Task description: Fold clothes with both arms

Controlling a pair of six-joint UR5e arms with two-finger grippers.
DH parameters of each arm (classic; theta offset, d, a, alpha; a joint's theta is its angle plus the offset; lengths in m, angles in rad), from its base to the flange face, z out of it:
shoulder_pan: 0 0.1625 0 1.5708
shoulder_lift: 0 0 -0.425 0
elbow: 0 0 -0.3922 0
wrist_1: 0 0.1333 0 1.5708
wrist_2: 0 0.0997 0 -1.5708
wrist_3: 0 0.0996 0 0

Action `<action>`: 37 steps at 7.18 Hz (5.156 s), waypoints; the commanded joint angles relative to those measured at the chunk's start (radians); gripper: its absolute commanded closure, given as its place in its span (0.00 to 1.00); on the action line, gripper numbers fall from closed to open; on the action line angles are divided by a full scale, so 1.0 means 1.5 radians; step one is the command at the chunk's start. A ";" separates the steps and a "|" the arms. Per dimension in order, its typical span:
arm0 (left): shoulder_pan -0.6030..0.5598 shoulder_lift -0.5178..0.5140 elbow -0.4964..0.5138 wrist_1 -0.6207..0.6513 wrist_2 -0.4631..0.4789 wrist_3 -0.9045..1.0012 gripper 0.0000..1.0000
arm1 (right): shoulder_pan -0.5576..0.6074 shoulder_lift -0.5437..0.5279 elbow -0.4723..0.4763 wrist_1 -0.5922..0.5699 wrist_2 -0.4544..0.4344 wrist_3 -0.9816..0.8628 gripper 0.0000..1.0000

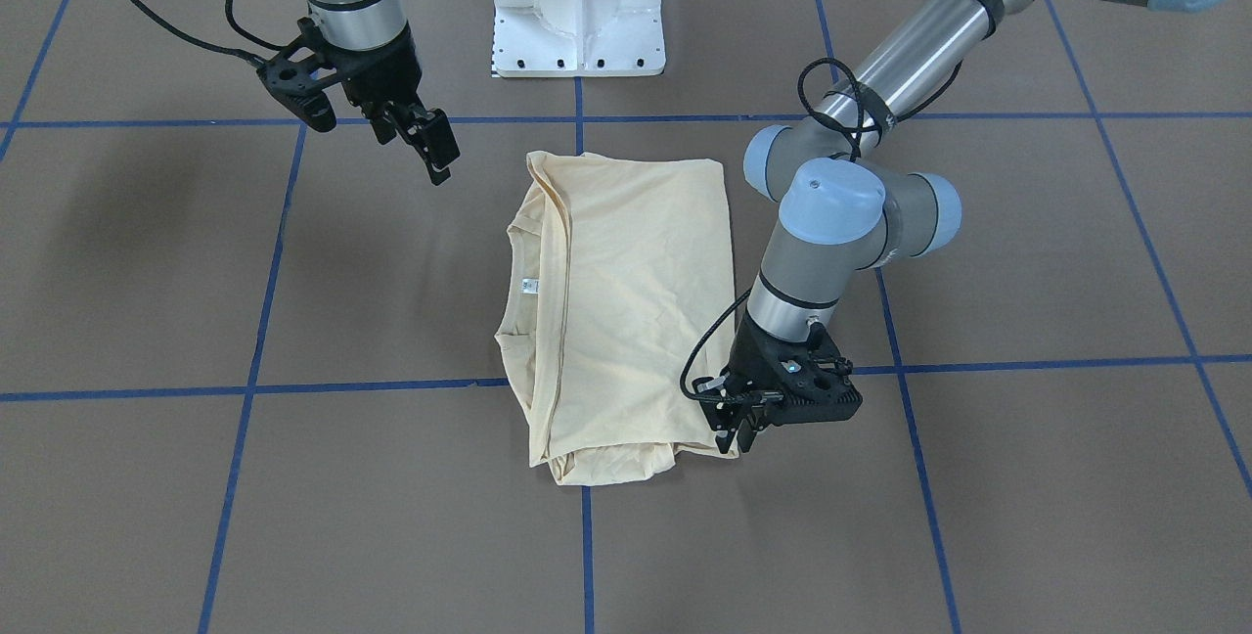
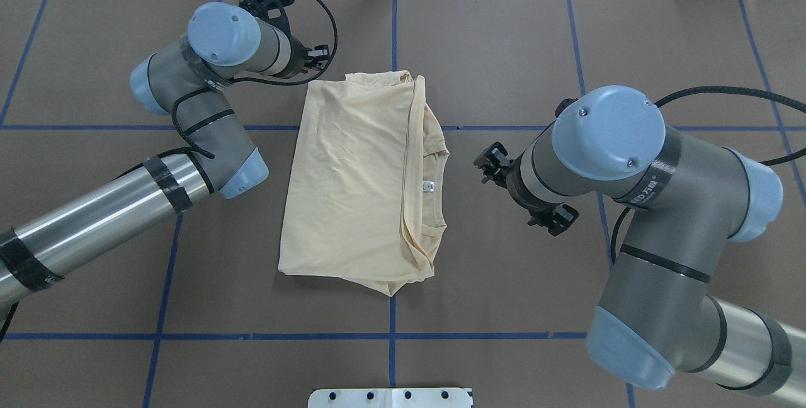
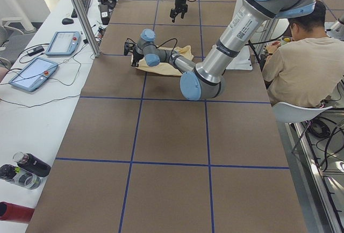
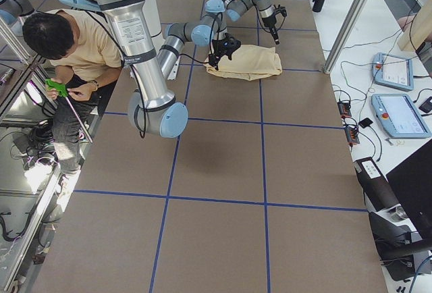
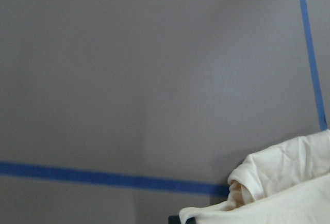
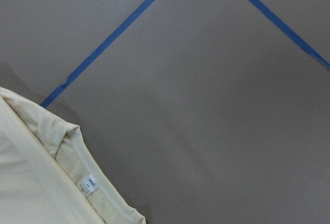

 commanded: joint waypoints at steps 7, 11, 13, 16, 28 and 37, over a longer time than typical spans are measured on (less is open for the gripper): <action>-0.045 0.162 -0.212 0.004 -0.083 0.005 0.47 | -0.220 0.058 -0.165 0.174 -0.303 0.444 0.05; -0.044 0.161 -0.214 0.004 -0.083 0.000 0.47 | -0.226 0.084 -0.217 0.166 -0.305 0.446 0.16; -0.044 0.161 -0.213 0.005 -0.083 -0.001 0.47 | -0.227 0.085 -0.218 0.165 -0.304 0.446 0.29; -0.043 0.158 -0.213 0.008 -0.083 -0.002 0.47 | -0.231 0.086 -0.208 0.132 -0.297 0.446 0.29; -0.045 0.158 -0.220 0.007 -0.083 -0.005 0.46 | -0.236 0.091 -0.207 0.135 -0.293 0.446 1.00; -0.045 0.162 -0.231 0.008 -0.083 -0.013 0.46 | -0.219 0.097 -0.177 0.083 -0.256 0.443 1.00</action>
